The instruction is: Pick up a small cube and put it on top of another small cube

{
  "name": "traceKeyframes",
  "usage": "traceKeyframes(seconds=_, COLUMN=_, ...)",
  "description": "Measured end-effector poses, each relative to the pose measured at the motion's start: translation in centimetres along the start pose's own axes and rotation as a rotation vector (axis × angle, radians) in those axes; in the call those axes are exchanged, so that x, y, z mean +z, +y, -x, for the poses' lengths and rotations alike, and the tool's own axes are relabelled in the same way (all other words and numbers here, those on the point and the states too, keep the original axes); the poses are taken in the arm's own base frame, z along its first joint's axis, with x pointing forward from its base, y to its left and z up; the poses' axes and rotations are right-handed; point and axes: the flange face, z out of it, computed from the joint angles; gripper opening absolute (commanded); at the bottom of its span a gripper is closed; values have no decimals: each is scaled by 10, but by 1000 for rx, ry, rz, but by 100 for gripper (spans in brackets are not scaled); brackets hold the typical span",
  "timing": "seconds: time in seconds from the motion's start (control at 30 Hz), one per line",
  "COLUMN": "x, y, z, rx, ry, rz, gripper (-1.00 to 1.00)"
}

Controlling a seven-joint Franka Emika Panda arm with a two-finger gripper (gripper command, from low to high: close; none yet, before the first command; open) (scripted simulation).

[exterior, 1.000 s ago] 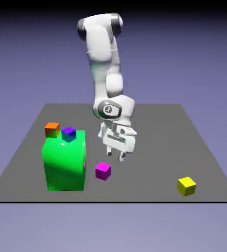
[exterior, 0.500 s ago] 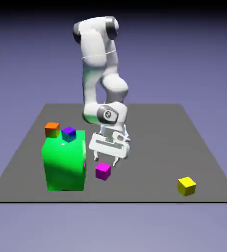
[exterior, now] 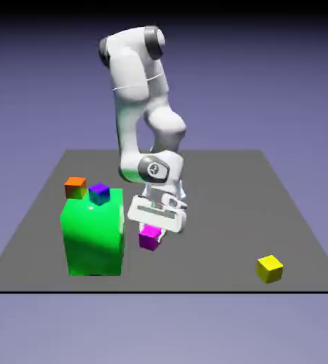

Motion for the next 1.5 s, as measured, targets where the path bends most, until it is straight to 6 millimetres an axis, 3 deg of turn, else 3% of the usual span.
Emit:
traceKeyframes(seconds=0.1, x=-15, y=-3, z=-1, rx=-6, ry=-3, rz=-17, gripper=-100)
traceKeyframes(seconds=0.17, x=-15, y=-3, z=-1, rx=-6, ry=-3, rz=-17, gripper=-100)
traceKeyframes(seconds=0.47, x=-10, y=28, z=-3, rx=178, ry=-285, rz=-44, gripper=-100)
traceKeyframes(seconds=0.8, x=-15, y=35, z=-1, rx=353, ry=-602, rz=-170, gripper=-100)
traceKeyframes(seconds=1.03, x=-21, y=68, z=18, rx=615, ry=-823, rz=-215, gripper=-100)
traceKeyframes(seconds=1.37, x=-38, y=150, z=40, rx=1146, ry=-1046, rz=-205, gripper=-100)
traceKeyframes(seconds=1.5, x=-35, y=177, z=68, rx=1272, ry=-1033, rz=-258, gripper=-100)
